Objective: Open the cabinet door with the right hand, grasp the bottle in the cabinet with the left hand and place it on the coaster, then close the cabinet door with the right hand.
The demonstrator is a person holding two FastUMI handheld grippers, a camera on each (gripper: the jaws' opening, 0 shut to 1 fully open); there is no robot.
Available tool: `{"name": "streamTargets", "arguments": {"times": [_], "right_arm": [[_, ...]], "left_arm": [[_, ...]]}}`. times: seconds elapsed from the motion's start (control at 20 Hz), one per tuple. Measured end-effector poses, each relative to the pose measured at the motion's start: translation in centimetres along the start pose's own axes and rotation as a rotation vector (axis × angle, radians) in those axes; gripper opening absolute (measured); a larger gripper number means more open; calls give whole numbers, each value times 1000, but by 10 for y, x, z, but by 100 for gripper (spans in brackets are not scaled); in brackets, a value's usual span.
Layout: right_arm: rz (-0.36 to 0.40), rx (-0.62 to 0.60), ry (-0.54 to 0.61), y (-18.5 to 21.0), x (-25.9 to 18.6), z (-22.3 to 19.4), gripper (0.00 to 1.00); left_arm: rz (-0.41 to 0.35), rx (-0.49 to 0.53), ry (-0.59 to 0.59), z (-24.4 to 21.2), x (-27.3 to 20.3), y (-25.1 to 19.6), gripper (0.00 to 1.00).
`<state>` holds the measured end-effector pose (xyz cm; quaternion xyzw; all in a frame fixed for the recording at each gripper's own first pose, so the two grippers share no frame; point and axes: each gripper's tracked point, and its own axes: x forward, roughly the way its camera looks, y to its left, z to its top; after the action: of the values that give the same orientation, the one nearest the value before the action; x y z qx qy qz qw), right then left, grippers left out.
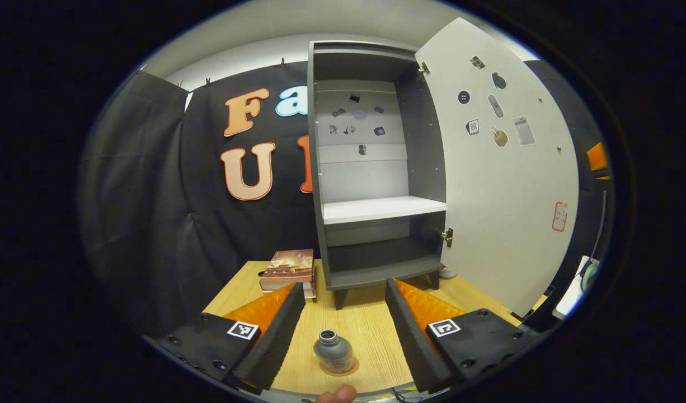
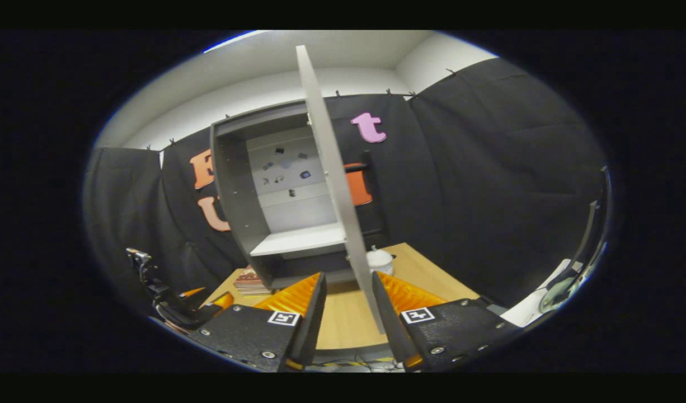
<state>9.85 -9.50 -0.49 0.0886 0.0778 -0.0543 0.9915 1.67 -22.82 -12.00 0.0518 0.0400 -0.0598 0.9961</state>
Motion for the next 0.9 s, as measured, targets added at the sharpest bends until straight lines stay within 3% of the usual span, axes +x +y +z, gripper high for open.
{"name": "streamTargets", "arguments": {"times": [0.55,0.7,0.9], "right_arm": [[51,-22,-23,-4,14,6,53],[53,-81,-55,-4,17,9,51],[131,-104,-52,13,16,7,49]], "left_arm": [[128,21,34,4,-18,51,94],[159,15,36,5,-17,66,95],[153,21,28,14,-7,72,95]]}}
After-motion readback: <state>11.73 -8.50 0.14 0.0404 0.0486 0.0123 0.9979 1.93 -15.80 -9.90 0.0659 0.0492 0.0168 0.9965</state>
